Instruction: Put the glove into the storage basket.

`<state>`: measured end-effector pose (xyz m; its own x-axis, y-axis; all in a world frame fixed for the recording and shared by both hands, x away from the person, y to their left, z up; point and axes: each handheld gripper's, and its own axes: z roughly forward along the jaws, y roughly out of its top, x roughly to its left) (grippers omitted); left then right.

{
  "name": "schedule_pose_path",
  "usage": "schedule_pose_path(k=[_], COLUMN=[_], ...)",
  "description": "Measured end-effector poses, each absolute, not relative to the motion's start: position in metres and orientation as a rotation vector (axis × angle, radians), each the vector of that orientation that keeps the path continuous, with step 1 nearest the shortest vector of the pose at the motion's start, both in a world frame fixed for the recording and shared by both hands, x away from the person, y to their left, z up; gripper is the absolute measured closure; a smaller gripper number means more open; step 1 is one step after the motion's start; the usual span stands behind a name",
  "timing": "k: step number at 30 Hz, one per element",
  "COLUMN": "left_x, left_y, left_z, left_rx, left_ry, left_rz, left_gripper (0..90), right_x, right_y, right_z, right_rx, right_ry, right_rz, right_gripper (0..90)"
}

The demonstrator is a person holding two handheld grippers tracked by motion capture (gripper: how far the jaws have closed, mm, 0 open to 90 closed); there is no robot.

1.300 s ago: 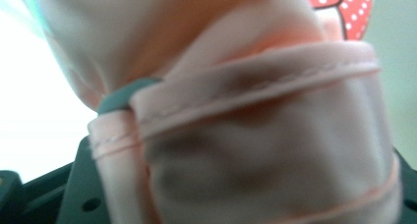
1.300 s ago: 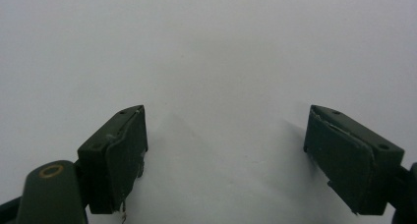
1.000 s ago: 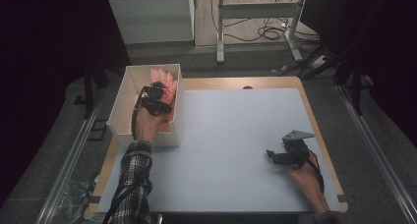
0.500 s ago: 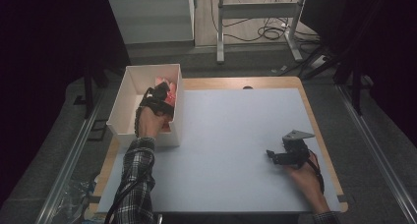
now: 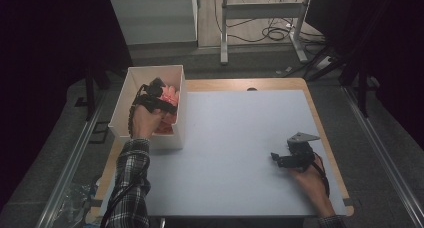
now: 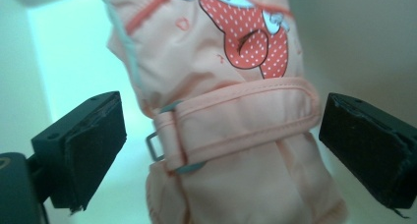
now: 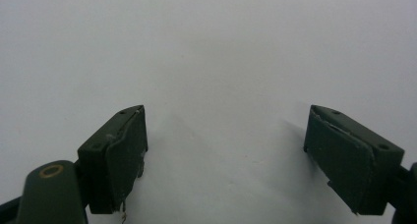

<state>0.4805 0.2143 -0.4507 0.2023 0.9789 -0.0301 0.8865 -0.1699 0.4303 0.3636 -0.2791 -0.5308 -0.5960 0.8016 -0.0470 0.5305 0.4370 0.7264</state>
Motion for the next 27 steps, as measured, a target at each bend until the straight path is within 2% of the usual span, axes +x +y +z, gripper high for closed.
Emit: schedule_pose_path(k=[27], left_x=[0.451], left_y=[0.233], left_z=[-0.417], left_rx=[2.047], left_ry=[1.571], left_rz=[0.426], left_gripper=[2.9], right_x=[0.364], right_y=[-0.279], right_z=[-0.531], right_rx=[1.132], right_ry=[2.308], right_rz=[0.963], right_gripper=[16.8])
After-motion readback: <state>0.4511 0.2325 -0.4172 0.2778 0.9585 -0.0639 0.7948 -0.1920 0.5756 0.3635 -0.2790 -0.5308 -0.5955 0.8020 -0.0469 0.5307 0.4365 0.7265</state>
